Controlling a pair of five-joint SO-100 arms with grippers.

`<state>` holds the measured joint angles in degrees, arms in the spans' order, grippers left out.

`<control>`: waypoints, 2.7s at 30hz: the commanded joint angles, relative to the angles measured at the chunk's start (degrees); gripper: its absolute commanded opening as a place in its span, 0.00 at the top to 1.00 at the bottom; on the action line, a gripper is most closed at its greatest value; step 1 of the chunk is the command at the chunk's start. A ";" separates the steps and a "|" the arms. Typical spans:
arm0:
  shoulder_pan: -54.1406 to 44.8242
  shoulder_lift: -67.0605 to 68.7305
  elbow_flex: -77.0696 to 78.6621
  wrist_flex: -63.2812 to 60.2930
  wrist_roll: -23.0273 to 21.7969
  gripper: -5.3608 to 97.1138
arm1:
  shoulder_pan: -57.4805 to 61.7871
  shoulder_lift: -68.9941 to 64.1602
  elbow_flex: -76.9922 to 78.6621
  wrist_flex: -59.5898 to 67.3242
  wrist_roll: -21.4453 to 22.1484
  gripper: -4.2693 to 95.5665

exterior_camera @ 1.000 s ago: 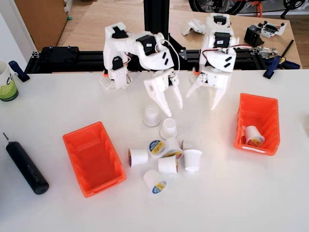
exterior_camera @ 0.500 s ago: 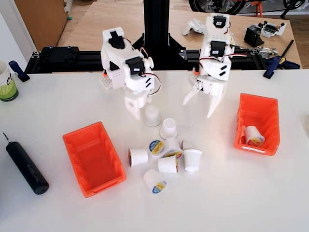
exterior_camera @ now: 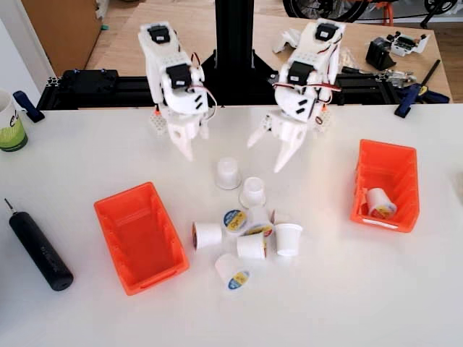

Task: Sort the coffee pods, blue into left, red into right

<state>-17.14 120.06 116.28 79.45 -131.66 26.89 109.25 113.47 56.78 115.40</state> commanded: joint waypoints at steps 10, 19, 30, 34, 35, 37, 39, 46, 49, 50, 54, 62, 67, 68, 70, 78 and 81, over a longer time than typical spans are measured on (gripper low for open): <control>-3.16 12.22 1.49 -4.22 14.68 0.67 | 5.10 34.54 33.40 -33.40 -35.60 0.57; -2.37 14.68 2.81 1.49 14.24 0.67 | 9.32 38.32 43.15 -41.75 -41.13 0.58; -2.37 28.56 10.28 6.68 13.62 0.67 | 11.69 38.23 61.08 -64.42 -36.12 0.58; -2.37 29.79 10.72 8.00 13.80 0.67 | 13.27 38.23 64.95 -68.55 -35.51 0.58; -2.37 29.88 10.72 8.26 13.80 0.67 | 13.62 38.23 65.13 -68.29 -35.51 0.58; -2.37 29.88 11.16 8.44 13.62 0.67 | 14.33 38.23 65.21 -65.04 -33.57 0.57; -2.37 29.88 11.69 8.44 13.54 0.67 | 14.50 36.91 65.21 -63.02 -31.38 0.57; -2.46 30.15 12.74 8.44 13.54 0.67 | 15.21 30.06 61.00 -57.83 -25.66 0.58; -2.46 30.23 12.92 8.26 13.54 0.67 | 16.61 10.28 50.36 -61.00 -26.81 0.56; -2.46 30.23 12.92 8.26 13.54 0.67 | 16.79 3.52 46.67 -63.28 -27.77 0.55; -2.37 30.23 13.01 7.91 13.45 0.67 | 16.87 -6.06 45.97 -74.79 -27.25 0.54; -2.20 30.23 13.36 6.94 13.36 0.68 | 17.14 -11.78 46.49 -84.46 -31.38 0.55; -2.11 30.23 13.62 6.50 13.36 0.68 | 16.61 -23.82 43.68 -96.42 -31.38 0.55; -2.11 30.23 13.62 6.50 13.36 0.68 | 16.52 -24.17 43.68 -97.65 -31.55 0.55; -2.11 30.23 13.62 6.50 13.36 0.68 | 16.52 -24.17 43.59 -98.96 -32.52 0.55; -2.11 30.23 13.71 6.50 13.10 0.68 | 16.35 -24.70 44.38 -107.84 -34.54 0.54; -2.11 30.23 13.71 6.50 13.10 0.68 | 16.35 -29.44 44.38 -113.91 -33.84 0.54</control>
<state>-19.69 149.59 130.25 86.57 -118.12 43.68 82.18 158.82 -52.47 81.30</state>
